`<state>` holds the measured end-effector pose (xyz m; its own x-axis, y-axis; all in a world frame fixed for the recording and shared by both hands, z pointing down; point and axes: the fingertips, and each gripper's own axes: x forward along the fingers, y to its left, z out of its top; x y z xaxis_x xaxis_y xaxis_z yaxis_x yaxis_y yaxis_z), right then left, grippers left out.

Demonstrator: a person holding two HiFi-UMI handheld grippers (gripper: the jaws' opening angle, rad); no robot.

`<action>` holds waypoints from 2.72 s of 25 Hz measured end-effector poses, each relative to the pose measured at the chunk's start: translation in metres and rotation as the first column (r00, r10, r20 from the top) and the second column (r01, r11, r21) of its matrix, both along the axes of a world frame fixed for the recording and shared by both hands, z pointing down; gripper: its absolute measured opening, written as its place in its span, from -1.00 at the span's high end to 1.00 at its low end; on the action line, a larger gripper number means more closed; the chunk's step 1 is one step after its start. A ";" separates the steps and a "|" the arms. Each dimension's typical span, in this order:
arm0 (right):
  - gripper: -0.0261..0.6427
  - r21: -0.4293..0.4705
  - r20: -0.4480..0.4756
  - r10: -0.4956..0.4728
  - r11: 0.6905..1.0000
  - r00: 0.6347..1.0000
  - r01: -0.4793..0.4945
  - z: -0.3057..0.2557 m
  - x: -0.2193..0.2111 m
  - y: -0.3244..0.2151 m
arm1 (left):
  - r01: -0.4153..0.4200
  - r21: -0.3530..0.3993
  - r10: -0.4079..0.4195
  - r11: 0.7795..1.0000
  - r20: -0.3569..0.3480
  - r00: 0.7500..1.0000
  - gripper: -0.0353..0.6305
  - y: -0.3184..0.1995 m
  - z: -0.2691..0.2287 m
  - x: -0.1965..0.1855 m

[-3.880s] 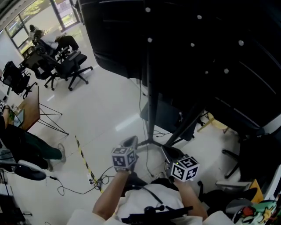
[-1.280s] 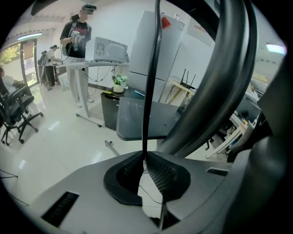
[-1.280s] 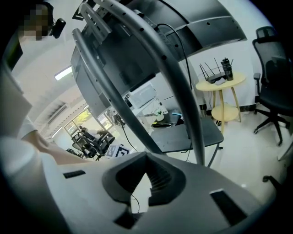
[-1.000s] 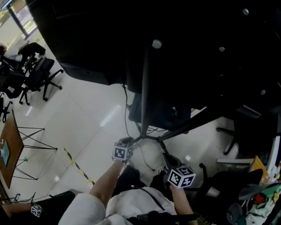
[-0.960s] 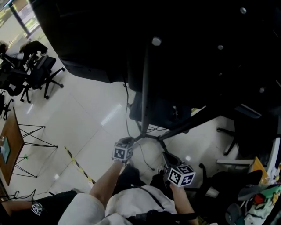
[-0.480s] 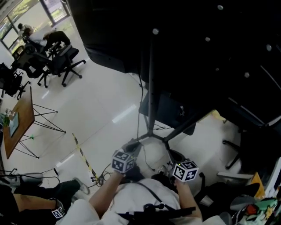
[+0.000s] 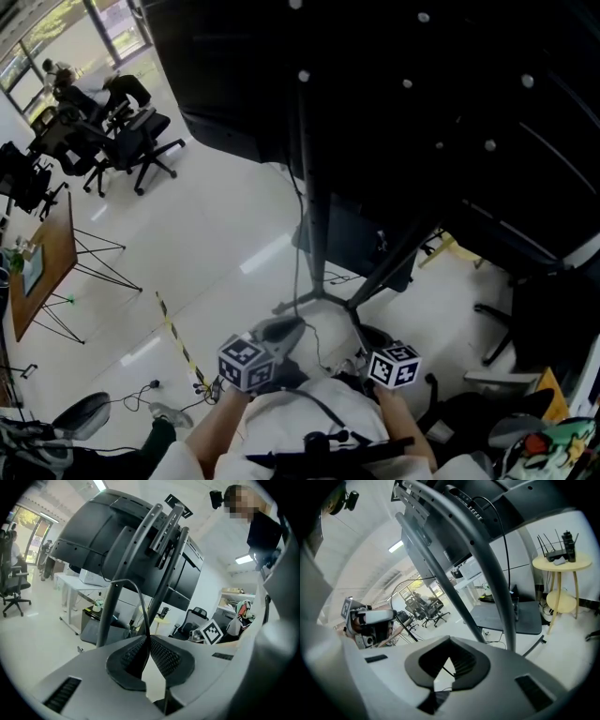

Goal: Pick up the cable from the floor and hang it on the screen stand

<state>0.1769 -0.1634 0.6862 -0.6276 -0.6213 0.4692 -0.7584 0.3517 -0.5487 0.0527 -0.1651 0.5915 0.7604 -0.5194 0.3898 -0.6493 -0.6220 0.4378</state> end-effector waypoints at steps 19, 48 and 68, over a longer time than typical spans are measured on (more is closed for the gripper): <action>0.65 0.034 0.004 -0.148 0.988 0.989 0.148 0.002 -0.015 -0.004 | -0.144 0.114 0.159 0.983 -0.140 0.977 0.82 -0.012 -0.118 -0.001; 0.18 0.038 -0.173 -0.217 0.973 0.961 0.226 0.032 -0.108 -0.065 | -0.207 0.527 0.326 0.824 -0.144 0.934 0.82 -0.105 -0.349 -0.033; 0.17 0.175 -0.202 0.180 0.974 0.963 -0.145 -0.016 -0.092 -0.106 | -0.382 0.544 0.636 0.747 -0.416 0.650 0.84 -0.121 -0.442 -0.006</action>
<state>0.0848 -0.2695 0.6705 -0.4071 -0.7831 0.4701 -0.9064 0.2826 -0.3140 0.0464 -0.2862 0.1499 0.9488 0.0193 -0.3152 0.1028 -0.9626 0.2505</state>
